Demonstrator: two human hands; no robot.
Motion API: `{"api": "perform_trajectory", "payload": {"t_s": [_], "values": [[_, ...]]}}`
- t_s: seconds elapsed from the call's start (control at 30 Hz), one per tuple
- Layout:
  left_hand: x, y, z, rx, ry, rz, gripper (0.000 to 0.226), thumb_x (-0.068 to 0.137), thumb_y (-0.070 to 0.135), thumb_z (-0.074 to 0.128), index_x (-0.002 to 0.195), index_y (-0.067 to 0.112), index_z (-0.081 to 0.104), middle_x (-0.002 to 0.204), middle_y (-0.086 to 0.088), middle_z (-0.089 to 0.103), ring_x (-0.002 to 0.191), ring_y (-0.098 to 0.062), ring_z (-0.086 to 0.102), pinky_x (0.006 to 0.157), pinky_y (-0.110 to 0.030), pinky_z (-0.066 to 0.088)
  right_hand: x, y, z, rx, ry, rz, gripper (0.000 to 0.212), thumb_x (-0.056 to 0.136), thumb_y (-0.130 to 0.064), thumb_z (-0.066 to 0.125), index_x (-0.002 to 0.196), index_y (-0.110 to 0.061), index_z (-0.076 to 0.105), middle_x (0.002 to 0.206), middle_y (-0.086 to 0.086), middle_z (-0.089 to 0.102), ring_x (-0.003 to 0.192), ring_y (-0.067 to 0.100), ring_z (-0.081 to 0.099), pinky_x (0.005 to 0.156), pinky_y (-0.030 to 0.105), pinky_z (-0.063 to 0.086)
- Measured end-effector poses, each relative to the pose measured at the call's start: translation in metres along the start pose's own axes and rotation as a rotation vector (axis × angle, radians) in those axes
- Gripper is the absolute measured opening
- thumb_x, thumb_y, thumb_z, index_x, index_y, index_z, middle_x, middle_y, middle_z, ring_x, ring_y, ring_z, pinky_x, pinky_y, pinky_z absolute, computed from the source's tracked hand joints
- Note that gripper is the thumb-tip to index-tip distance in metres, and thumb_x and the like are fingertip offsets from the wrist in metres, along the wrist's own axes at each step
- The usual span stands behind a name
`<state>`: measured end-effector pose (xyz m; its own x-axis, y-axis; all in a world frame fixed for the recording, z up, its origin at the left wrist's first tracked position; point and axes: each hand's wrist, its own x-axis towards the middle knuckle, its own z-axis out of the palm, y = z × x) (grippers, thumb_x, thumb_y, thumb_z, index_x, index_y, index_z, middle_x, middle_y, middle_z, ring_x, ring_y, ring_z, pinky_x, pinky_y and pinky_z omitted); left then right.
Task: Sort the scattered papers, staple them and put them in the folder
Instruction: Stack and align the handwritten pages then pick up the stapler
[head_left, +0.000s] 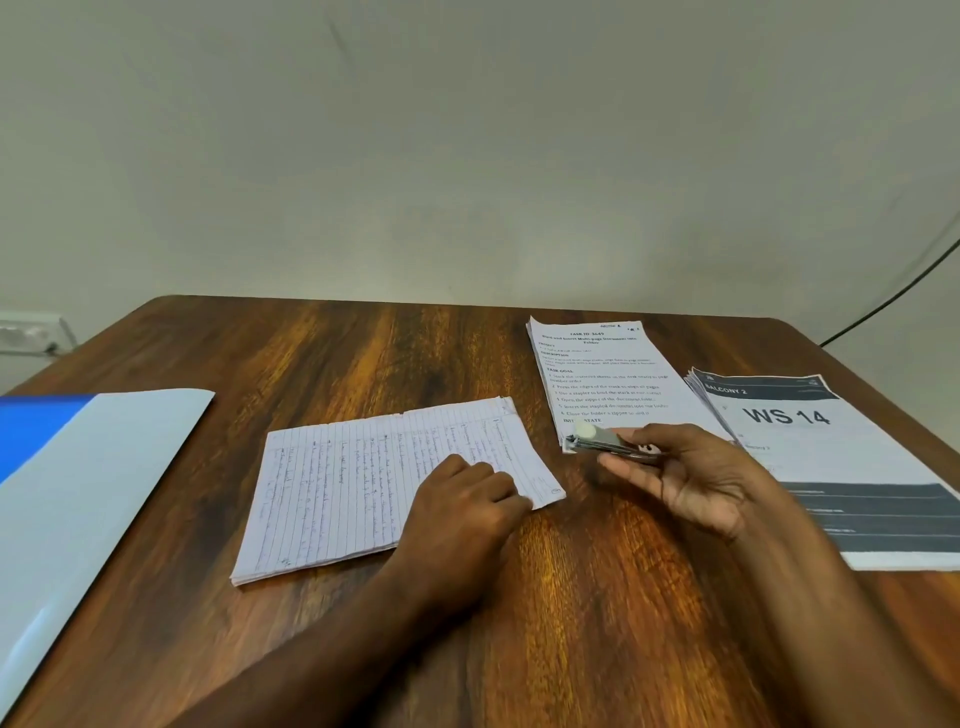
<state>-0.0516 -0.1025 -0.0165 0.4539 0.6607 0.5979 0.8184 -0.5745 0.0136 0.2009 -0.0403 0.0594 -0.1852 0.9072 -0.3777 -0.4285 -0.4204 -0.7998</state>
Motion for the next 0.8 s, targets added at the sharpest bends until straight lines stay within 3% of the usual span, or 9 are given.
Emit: {"api": "perform_trajectory", "payload": {"t_s": [0.13, 0.3, 0.5, 0.6, 0.67, 0.8], "values": [[0.0, -0.005, 0.001, -0.021, 0.014, -0.069, 0.018, 0.086, 0.027, 0.085, 0.104, 0.025, 0.083, 0.09, 0.006, 0.077, 0.08, -0.013, 0.068, 0.068, -0.032, 0.049, 0.003, 0.005, 0.0, 0.02, -0.033, 0.055, 0.029, 0.087, 0.015, 0.056, 0.114, 0.009, 0.061, 0.101, 0.026, 0.075, 0.082, 0.035, 0.078, 0.074, 0.047, 0.063], [0.0, -0.006, 0.003, -0.04, 0.012, -0.105, 0.015, 0.088, 0.026, 0.083, 0.102, 0.025, 0.083, 0.087, 0.006, 0.075, 0.077, -0.013, 0.066, 0.067, -0.032, 0.049, 0.009, 0.014, 0.0, -0.205, -0.016, 0.057, 0.045, 0.076, -0.003, 0.073, 0.115, 0.015, 0.063, 0.093, 0.021, 0.075, 0.068, 0.022, 0.07, 0.055, 0.03, 0.064], [0.001, -0.006, 0.003, -0.051, 0.008, -0.11, 0.012, 0.088, 0.026, 0.083, 0.1, 0.025, 0.083, 0.084, 0.007, 0.075, 0.075, -0.011, 0.065, 0.066, -0.029, 0.042, 0.014, 0.016, -0.002, -0.242, 0.023, 0.044, 0.029, 0.088, -0.024, 0.073, 0.101, 0.002, 0.067, 0.077, 0.017, 0.067, 0.05, 0.018, 0.061, 0.041, 0.024, 0.055], [0.001, -0.007, 0.003, -0.059, 0.002, -0.112, 0.013, 0.089, 0.027, 0.082, 0.101, 0.025, 0.083, 0.086, 0.007, 0.076, 0.076, -0.011, 0.066, 0.068, -0.028, 0.041, 0.015, 0.015, -0.003, -0.24, -0.022, 0.054, 0.037, 0.092, -0.033, 0.071, 0.11, -0.001, 0.065, 0.079, 0.015, 0.063, 0.053, 0.018, 0.059, 0.04, 0.022, 0.051], [0.001, -0.007, 0.003, -0.055, -0.001, -0.111, 0.012, 0.088, 0.027, 0.083, 0.101, 0.025, 0.083, 0.086, 0.007, 0.075, 0.076, -0.011, 0.066, 0.067, -0.029, 0.043, 0.014, 0.014, -0.003, -0.227, -0.061, 0.054, 0.041, 0.09, -0.033, 0.072, 0.114, -0.001, 0.064, 0.081, 0.014, 0.061, 0.057, 0.018, 0.057, 0.04, 0.022, 0.05], [0.001, -0.007, 0.003, -0.061, 0.01, -0.111, 0.013, 0.088, 0.027, 0.083, 0.101, 0.025, 0.083, 0.086, 0.007, 0.075, 0.075, -0.011, 0.066, 0.066, -0.03, 0.044, 0.009, 0.016, 0.001, -0.217, -0.177, 0.057, 0.03, 0.087, -0.018, 0.07, 0.104, 0.006, 0.071, 0.082, 0.016, 0.064, 0.06, 0.016, 0.059, 0.044, 0.02, 0.053]]}}
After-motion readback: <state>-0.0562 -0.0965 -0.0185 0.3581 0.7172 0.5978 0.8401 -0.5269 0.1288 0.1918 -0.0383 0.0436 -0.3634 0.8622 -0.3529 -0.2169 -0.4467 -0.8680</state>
